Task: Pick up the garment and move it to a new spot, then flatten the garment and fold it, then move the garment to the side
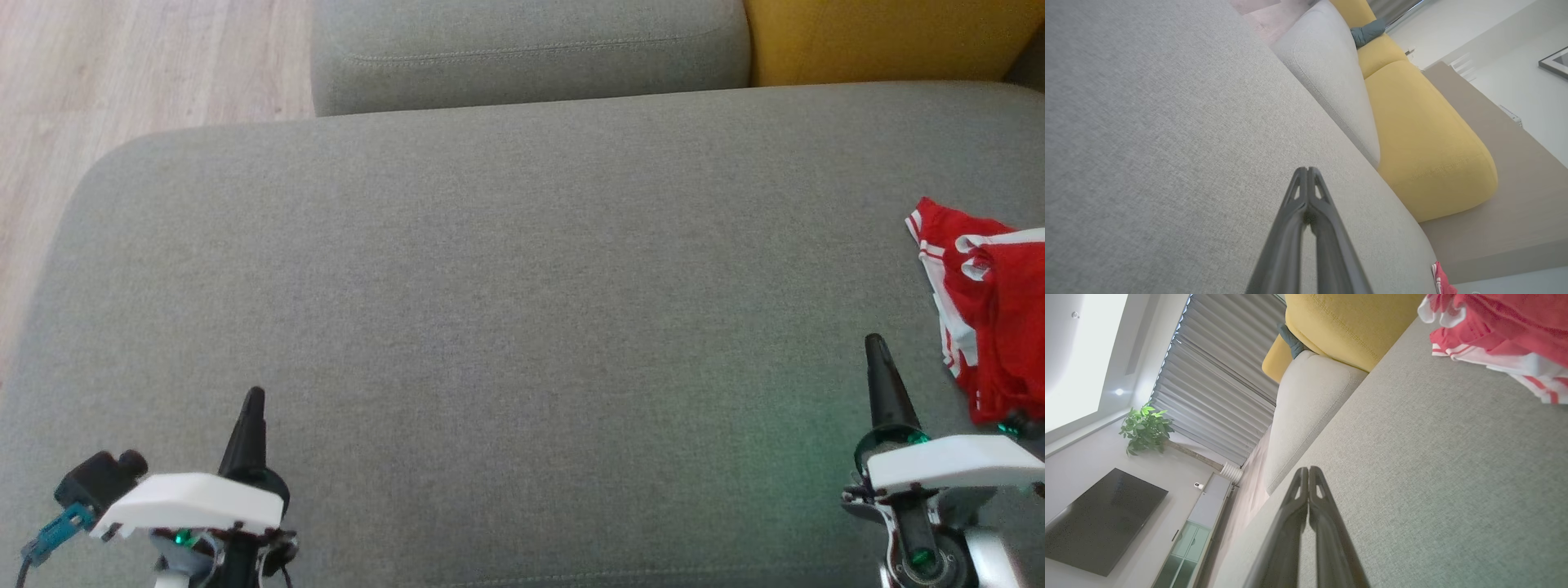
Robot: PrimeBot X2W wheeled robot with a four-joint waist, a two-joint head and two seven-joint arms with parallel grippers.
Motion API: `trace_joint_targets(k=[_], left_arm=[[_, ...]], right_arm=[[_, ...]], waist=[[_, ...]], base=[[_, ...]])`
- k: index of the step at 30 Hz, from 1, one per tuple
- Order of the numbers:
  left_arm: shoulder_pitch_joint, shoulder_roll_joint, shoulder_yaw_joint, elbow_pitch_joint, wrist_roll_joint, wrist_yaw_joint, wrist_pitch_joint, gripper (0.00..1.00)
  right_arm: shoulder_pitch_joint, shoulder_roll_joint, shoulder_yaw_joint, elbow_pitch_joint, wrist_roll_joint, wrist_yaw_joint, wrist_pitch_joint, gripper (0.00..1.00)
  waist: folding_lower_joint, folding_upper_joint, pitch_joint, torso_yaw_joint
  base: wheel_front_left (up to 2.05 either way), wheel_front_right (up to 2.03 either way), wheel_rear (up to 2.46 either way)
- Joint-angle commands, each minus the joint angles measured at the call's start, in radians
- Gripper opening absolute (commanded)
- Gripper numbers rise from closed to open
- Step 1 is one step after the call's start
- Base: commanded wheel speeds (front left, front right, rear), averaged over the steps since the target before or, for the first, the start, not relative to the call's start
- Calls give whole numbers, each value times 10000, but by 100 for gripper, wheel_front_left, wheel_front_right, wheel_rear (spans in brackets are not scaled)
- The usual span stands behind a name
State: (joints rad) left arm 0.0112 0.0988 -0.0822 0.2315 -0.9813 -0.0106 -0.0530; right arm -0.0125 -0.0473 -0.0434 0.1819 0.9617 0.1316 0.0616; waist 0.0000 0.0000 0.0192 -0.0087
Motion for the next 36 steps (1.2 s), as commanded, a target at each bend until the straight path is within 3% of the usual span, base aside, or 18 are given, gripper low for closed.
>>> trace_joint_targets(k=[1, 36], left_arm=[[-599, 76, 345, -266, -286, -123, 68, 0], [-958, -206, 1256, -19, -4065, -790, 985, 0]], right_arm=[[-558, -178, 50, -255, 311, -5, 33, 0], [-790, -184, -282, 285, 4234, -8, 224, 0]], waist=[[0, 0, -4, 2], [0, 0, -101, 55]], base=[[0, 0, 0], [0, 0, 0]])
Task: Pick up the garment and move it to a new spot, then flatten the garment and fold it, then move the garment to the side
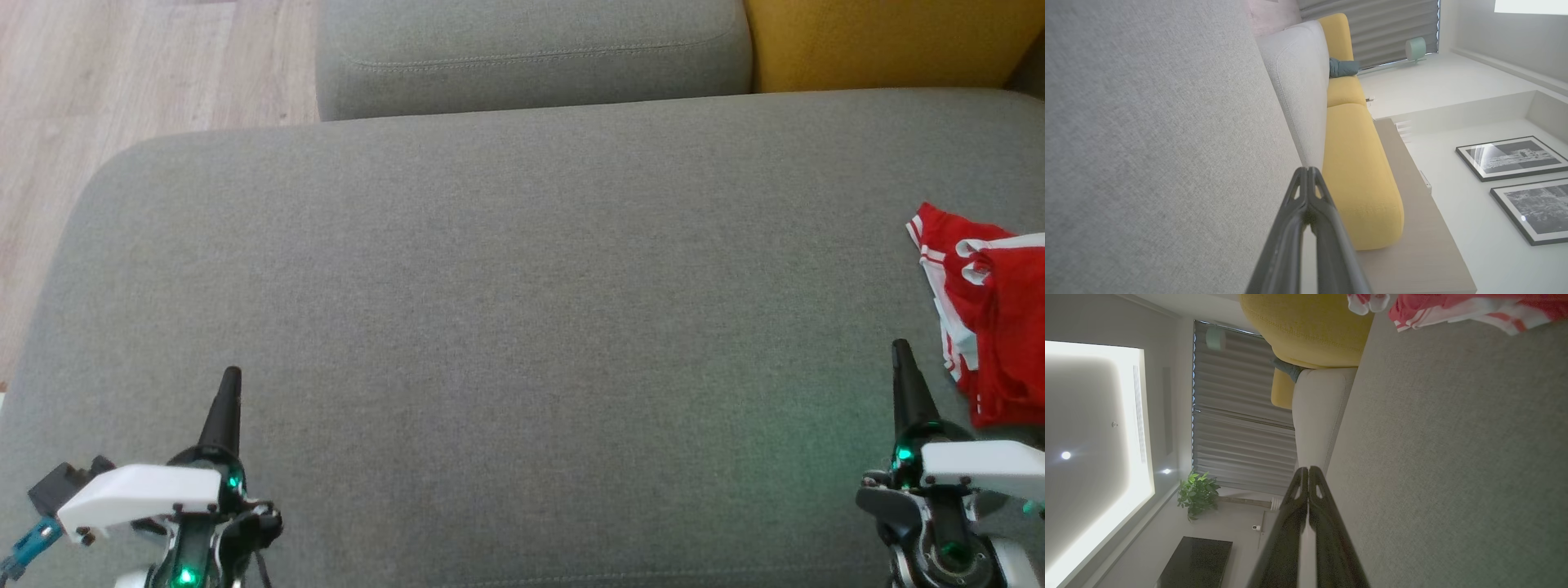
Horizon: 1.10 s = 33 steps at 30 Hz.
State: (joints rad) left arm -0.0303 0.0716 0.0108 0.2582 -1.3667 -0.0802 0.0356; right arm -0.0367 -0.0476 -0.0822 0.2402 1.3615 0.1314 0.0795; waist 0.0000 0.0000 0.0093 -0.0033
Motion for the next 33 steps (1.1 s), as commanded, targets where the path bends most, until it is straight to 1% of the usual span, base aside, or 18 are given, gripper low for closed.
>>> trace_joint_targets(k=[1, 20, 33], left_arm=[[-565, 49, 381, -271, -433, -133, 153, 0], [-766, -116, 899, -132, -2527, -504, 672, 0], [-768, -131, 921, -132, -2509, -504, 689, 0]], right_arm=[[-563, -180, 84, -266, 466, -6, 58, 0], [-694, -172, -116, 35, 2637, -7, 177, 0], [-697, -151, -147, 37, 2611, -7, 201, 0]], waist=[[0, 0, -7, 4], [0, 0, -61, 33], [0, 0, -61, 33]], base=[[0, 0, 0], [0, 0, 0], [0, 0, 0]])
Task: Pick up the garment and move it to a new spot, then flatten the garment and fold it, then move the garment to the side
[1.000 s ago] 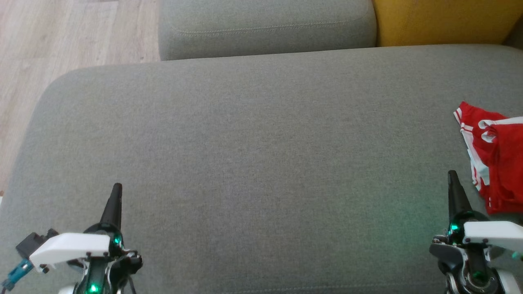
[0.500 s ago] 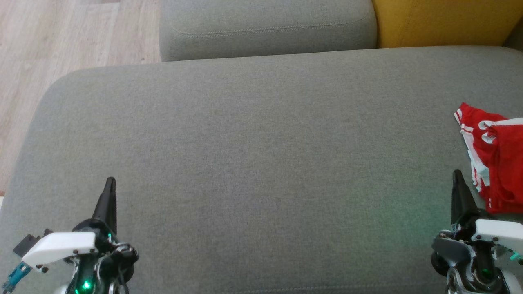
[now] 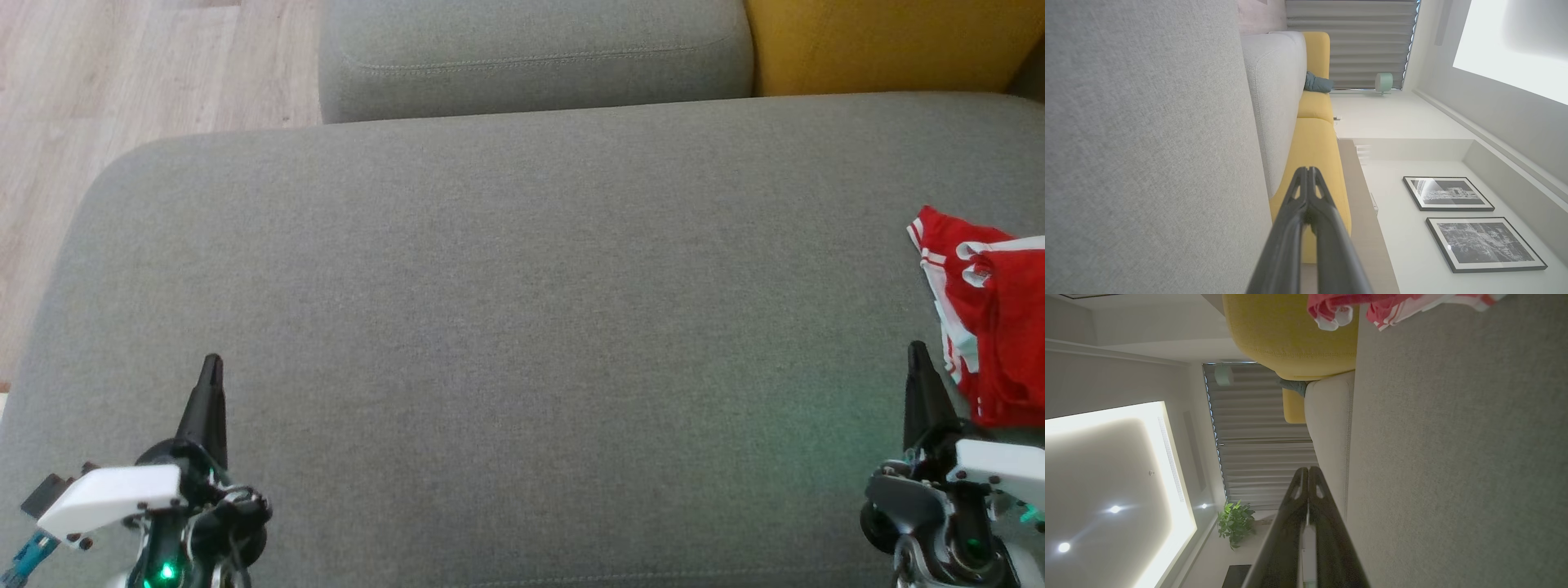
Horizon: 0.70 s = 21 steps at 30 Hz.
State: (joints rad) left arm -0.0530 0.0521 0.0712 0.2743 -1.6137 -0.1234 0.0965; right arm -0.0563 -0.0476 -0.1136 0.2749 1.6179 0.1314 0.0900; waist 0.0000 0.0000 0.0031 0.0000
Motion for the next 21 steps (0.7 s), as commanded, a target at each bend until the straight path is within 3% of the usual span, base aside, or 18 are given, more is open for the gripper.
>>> trace_joint_targets(k=[1, 21], left_arm=[[-542, 63, 318, -293, -38, -73, 81, 0], [-544, 43, 348, -293, -13, -73, 104, 0]], right_arm=[[-500, -149, 165, -310, 45, -7, 98, 0], [-504, -119, 123, -308, 10, -7, 132, 0]], waist=[[0, 0, 1, 0], [0, 0, 1, 0]], base=[[0, 0, 0], [0, 0, 0]])
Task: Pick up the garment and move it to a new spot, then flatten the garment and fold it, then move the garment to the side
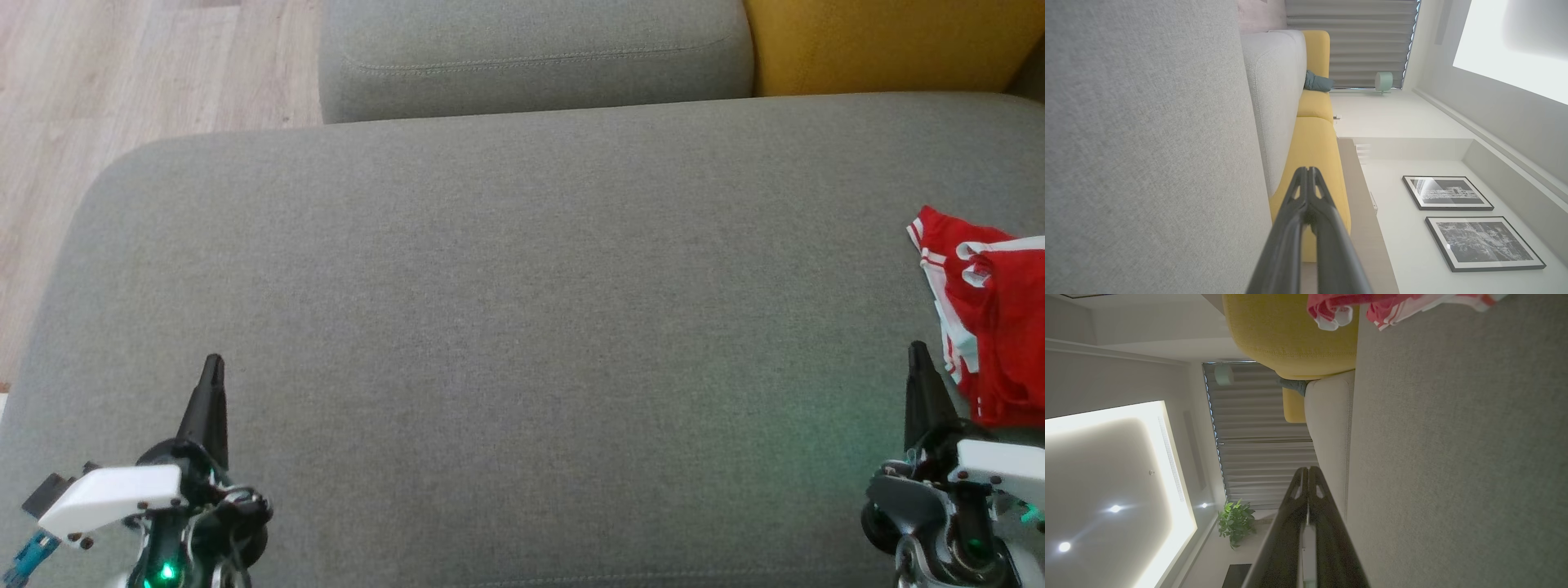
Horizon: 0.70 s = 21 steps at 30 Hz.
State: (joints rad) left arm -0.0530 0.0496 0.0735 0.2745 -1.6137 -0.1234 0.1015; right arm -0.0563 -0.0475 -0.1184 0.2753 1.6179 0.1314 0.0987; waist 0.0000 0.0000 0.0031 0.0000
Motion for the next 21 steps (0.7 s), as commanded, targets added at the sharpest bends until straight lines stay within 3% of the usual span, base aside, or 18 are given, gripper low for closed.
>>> trace_joint_targets(k=[1, 21], left_arm=[[-544, 67, 326, -294, -12, -73, 55, 0], [-546, 51, 349, -294, 6, -73, 73, 0]], right_arm=[[-504, -120, 169, -311, 9, -7, 47, 0], [-507, -97, 136, -310, -19, -7, 74, 0]], waist=[[0, 0, 0, 0], [0, 0, 0, 0]], base=[[0, 0, 0], [0, 0, 0]])
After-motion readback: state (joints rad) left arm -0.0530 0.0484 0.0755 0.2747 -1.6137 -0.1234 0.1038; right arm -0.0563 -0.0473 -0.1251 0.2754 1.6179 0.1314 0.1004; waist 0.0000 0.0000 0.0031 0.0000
